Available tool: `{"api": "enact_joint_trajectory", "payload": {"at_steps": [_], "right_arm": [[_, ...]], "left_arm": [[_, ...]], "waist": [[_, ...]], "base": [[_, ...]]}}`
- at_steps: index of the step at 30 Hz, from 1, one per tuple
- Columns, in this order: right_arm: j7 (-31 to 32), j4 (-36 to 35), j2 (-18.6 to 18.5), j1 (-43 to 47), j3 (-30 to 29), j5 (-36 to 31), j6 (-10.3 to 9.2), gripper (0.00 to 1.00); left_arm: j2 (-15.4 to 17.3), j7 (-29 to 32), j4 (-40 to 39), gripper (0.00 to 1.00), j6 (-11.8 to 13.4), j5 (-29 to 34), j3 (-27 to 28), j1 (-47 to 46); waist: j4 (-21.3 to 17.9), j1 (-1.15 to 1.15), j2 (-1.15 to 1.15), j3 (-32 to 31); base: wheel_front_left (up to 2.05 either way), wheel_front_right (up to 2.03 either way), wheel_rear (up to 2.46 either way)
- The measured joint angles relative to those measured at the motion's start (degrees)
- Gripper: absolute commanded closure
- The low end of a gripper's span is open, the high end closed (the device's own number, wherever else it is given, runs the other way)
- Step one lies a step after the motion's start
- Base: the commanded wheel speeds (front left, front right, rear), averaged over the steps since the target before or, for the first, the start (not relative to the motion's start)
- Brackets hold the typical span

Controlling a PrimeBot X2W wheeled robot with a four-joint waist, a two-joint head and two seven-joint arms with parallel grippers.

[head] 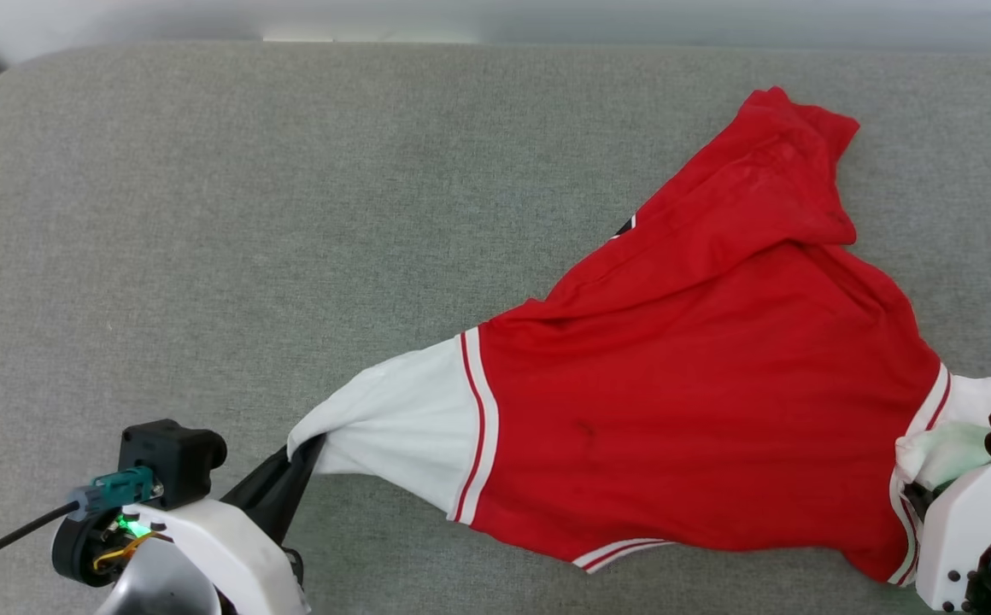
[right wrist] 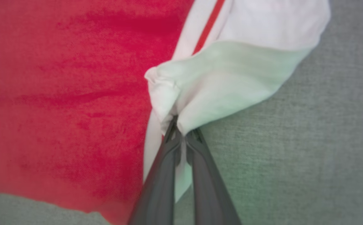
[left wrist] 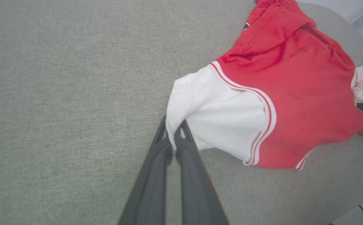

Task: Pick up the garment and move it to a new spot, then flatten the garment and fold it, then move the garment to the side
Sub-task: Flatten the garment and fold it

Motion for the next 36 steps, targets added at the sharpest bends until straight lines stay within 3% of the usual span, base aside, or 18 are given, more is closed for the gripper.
{"api": "enact_joint_trajectory", "payload": {"at_steps": [6,17,24,36], "right_arm": [[-3.49,-0.87,-1.97,-0.96,1.14,1.83,0.11,1.0],[-7.46,-12.71,-4.33,-3.81,-0.2,8.67,0.11,1.0],[-7.81,-18.05,-7.02,-10.67,0.71,10.71,0.11,1.0],[-8.95,-20.19,-9.07,-25.0,3.34,12.91,0.12,1.0]], "left_arm": [[1.13,-1.18,-0.09,1.0,0.13,0.01,1.69,0.28],[4.36,-3.53,-6.21,1.0,-0.07,-1.83,7.65,0.84],[7.22,-4.8,-10.55,1.0,-1.04,-4.97,12.49,-3.69],[11.88,-4.98,-12.3,1.0,0.02,-7.03,20.27,-16.29]], "waist": [[-0.98,0.01,0.0,-2.53],[-3.92,0.01,0.0,-9.23],[-6.24,0.01,0.0,-12.0],[-7.85,0.01,0.0,-13.71]], "base": [[0.0,0.0,0.0],[0.0,0.0,0.0],[0.0,0.0,0.0],[0.0,0.0,0.0]]}}
